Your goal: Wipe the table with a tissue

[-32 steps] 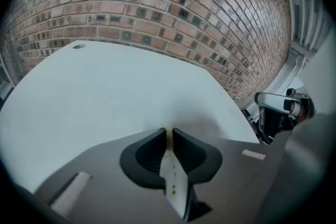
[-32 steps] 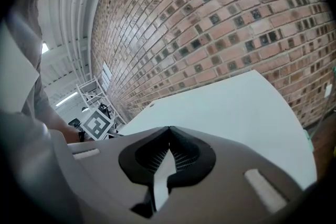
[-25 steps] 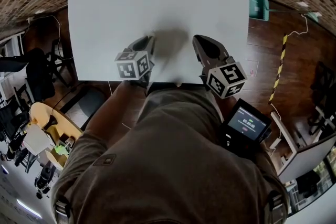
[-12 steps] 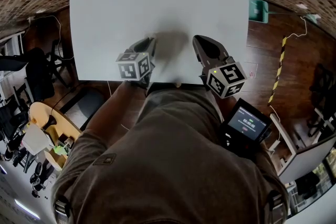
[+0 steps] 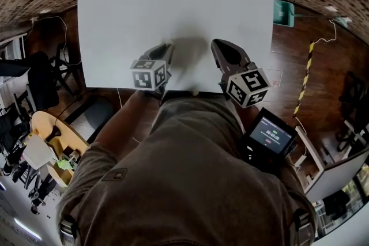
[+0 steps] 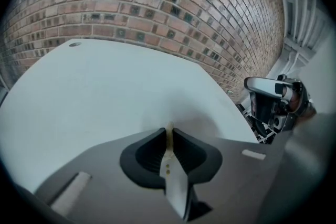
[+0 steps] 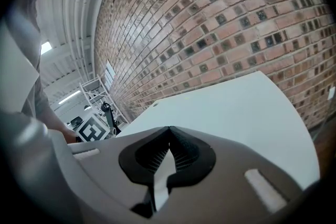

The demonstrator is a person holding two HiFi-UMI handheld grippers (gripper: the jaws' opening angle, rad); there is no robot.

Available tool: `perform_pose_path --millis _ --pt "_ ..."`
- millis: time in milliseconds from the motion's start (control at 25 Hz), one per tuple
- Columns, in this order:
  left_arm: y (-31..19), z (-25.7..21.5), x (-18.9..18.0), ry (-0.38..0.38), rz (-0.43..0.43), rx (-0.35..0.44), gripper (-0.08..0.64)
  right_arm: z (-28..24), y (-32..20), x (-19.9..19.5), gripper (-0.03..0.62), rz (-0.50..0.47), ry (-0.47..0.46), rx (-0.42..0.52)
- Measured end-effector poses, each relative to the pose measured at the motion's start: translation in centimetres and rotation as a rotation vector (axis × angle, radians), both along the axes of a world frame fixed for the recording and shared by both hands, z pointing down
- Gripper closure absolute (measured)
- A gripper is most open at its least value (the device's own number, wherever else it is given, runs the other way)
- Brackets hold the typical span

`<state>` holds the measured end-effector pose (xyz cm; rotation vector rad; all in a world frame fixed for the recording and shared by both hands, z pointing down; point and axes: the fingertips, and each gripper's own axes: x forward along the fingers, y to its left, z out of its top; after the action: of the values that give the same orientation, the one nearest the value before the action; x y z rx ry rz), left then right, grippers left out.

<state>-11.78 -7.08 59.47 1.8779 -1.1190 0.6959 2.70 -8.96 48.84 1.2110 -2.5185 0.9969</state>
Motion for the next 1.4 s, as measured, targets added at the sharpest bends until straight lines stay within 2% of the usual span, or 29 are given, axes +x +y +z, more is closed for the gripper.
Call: perform_pose_path --millis 240,960,1400 --pt "0.9 0.5 -0.4 -0.024 0.011 0.004 0.518 -0.2 0.0 -0.3 0.581 -0.008 -0.002 0.004" --pt "3.5 0.4 -0.9 -0.029 0.032 0.007 0.518 -0.2 0.8 -1.6 0.581 -0.039 0.000 0.006" --pt "4.6 0.5 -3.4 -0.051 -0.023 0.012 0.518 -0.4 1.2 -2.8 0.581 -0.071 0.002 0.011"
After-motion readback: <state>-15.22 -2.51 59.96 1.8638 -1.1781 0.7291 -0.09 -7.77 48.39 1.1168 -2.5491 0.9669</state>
